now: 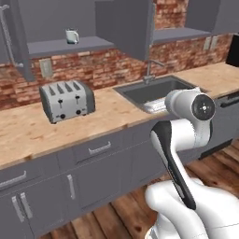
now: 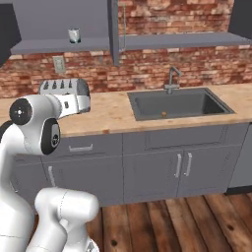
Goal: Open the cabinet directly in front. Then move the wine and the mug to the dining counter with the candle on it.
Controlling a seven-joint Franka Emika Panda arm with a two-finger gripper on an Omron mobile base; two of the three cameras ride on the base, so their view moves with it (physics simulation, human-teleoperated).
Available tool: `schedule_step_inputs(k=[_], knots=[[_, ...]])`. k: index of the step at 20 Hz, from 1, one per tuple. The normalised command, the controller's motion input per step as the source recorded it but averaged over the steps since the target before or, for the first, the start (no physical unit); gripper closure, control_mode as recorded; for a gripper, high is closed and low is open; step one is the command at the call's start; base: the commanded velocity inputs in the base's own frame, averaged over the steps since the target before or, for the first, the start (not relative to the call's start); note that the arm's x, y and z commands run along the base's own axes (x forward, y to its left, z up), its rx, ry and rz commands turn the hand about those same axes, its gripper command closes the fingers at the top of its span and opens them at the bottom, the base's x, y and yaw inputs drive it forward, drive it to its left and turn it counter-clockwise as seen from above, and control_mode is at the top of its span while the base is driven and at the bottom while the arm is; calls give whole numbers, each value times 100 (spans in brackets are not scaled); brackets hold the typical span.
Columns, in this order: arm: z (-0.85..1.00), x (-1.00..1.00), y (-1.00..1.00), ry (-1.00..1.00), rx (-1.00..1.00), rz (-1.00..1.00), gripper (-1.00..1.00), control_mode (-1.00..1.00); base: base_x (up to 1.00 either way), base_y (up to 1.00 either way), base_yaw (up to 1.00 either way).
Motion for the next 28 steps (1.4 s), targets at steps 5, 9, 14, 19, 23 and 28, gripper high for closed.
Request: schedule_step_inputs(k=[5,9,14,19,23,28], knots=[[0,0,0,0,0,0,-100,100,31,99,0],[0,0,0,0,0,0,-100,100,66,11,-1],[0,0,0,0,0,0,-100,100,38,-28,17],[0,0,0,0,0,0,-100,100,6,-5,4],[0,0,0,0,0,0,-100,100,36,-58,4],[0,0,0,0,0,0,-100,100,41,-21,0]])
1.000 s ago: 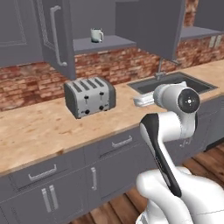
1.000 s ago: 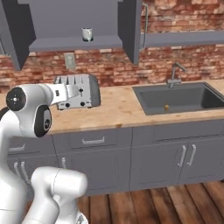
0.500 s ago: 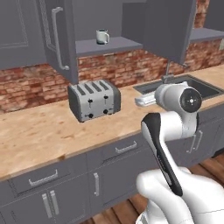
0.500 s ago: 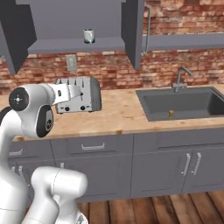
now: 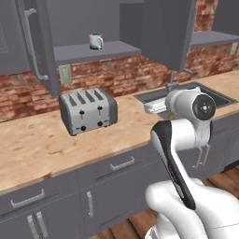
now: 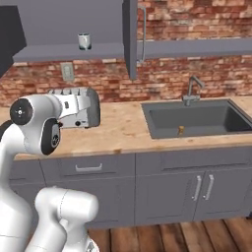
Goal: Open the cabinet directly in front. Then move the wine and the mug to the dining counter with the candle on it.
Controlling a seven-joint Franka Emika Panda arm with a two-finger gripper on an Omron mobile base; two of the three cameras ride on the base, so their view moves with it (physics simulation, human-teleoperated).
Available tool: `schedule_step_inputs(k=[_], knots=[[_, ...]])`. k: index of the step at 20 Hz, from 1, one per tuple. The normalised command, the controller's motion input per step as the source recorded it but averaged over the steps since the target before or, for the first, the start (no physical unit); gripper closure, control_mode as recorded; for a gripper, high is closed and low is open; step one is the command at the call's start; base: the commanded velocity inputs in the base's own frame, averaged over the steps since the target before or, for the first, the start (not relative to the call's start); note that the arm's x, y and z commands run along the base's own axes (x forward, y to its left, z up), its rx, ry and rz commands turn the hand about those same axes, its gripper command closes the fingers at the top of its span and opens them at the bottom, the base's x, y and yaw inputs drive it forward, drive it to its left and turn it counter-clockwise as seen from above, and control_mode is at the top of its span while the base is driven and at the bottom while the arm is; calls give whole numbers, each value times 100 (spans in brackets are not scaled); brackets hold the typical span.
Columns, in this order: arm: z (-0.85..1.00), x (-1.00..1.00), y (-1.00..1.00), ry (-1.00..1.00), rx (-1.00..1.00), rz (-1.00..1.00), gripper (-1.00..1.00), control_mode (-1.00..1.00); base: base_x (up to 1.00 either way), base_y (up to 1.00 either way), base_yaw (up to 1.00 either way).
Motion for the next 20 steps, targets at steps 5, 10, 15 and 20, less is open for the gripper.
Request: schedule_step_inputs(k=[5,10,15,20], knots=[[0,0,0,0,0,0,-100,100,56,37,0],[0,0,0,0,0,0,-100,100,99,31,0],[0,0,0,0,0,0,-100,100,98,-1,0],[0,0,0,0,0,0,-100,100,56,0,0]])
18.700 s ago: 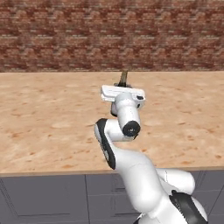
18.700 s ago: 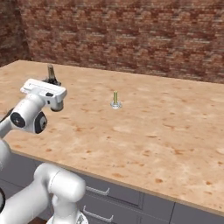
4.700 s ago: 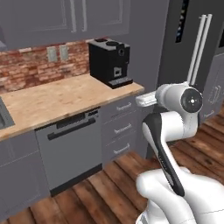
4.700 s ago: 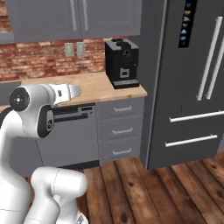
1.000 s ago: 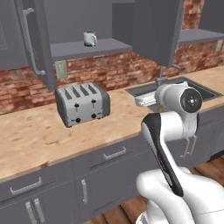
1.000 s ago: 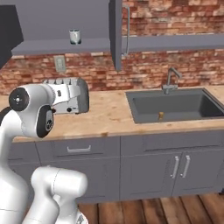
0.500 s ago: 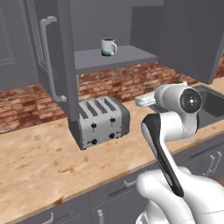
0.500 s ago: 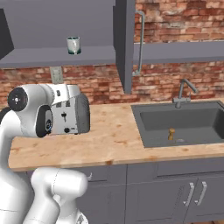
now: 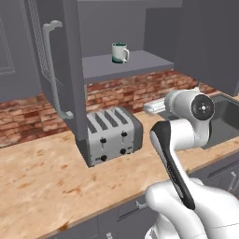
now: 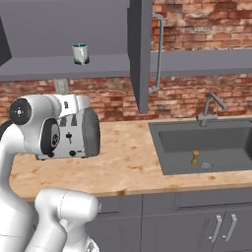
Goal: Open the cabinet directly in front. Then move the wine and the mug to the dining counter with the candle on it.
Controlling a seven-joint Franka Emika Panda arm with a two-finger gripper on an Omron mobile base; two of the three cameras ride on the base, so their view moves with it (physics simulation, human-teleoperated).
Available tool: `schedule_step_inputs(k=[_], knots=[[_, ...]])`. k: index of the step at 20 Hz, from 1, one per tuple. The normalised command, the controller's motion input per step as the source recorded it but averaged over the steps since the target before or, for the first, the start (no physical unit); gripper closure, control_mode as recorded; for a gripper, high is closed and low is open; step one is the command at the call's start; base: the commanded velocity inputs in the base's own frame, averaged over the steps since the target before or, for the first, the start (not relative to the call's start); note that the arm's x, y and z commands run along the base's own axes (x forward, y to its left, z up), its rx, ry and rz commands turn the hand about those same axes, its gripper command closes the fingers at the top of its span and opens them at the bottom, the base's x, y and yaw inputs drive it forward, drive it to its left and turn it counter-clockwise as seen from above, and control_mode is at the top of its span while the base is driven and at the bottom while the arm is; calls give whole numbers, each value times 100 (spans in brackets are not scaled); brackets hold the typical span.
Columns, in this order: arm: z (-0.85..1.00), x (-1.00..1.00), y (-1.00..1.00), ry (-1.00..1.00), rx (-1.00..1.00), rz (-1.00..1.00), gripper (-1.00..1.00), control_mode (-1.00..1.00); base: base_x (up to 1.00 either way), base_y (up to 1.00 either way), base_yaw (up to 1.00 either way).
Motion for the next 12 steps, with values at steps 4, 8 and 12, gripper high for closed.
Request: schedule_step_inputs(k=[4,8,12], knots=[[11,14,0,4,2,-1,-100,-100,35,0,-1],[75,67,0,16,11,-3,-100,-100,0,0,0],[95,64,0,24,13,0,-100,-100,0,0,0]])
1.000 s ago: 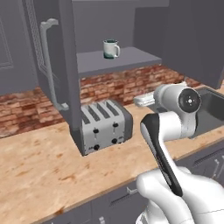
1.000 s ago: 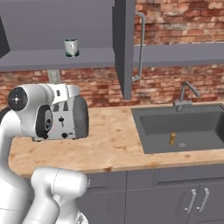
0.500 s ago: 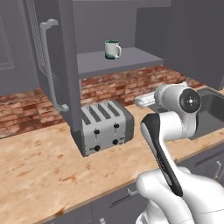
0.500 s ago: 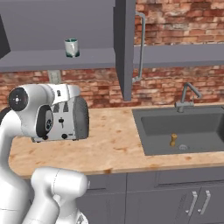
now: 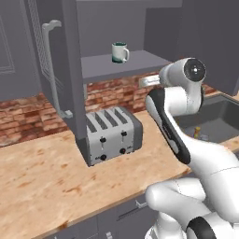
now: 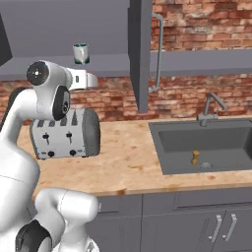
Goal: Open the cabinet directly in front. Then move the wine and the mug to the dining counter with the candle on it.
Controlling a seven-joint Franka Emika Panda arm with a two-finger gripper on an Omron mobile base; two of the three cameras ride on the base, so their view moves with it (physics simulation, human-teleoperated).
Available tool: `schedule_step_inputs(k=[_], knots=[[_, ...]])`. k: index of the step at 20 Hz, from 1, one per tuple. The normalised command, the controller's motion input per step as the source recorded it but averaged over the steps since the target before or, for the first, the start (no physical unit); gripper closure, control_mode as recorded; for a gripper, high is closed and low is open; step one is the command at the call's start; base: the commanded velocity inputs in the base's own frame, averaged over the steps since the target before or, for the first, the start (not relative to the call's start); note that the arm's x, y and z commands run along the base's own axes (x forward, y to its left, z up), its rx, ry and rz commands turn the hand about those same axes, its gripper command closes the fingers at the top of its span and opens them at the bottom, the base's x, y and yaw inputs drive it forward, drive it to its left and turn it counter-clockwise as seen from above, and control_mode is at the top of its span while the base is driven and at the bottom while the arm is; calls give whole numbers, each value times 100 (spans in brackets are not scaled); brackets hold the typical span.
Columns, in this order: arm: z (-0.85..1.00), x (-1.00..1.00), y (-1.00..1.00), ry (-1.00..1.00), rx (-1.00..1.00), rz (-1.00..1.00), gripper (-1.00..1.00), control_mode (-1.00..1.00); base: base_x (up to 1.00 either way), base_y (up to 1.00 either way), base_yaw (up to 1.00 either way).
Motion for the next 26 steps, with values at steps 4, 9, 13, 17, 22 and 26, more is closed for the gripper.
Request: schedule_step_inputs(k=[4,9,13,17,22,26], knots=[[59,13,-1,7,9,5,-100,-100,0,0,0],[11,-2,0,-1,7,5,-100,-100,0,0,0],[0,0,25,-8,0,0,-100,-100,0,0,0],[0,0,42,-21,0,0,-100,-100,0,0,0],[0,0,19,-13,0,0,-100,-100,0,0,0],[0,8,0,0,0,0,-100,-100,0,0,0]])
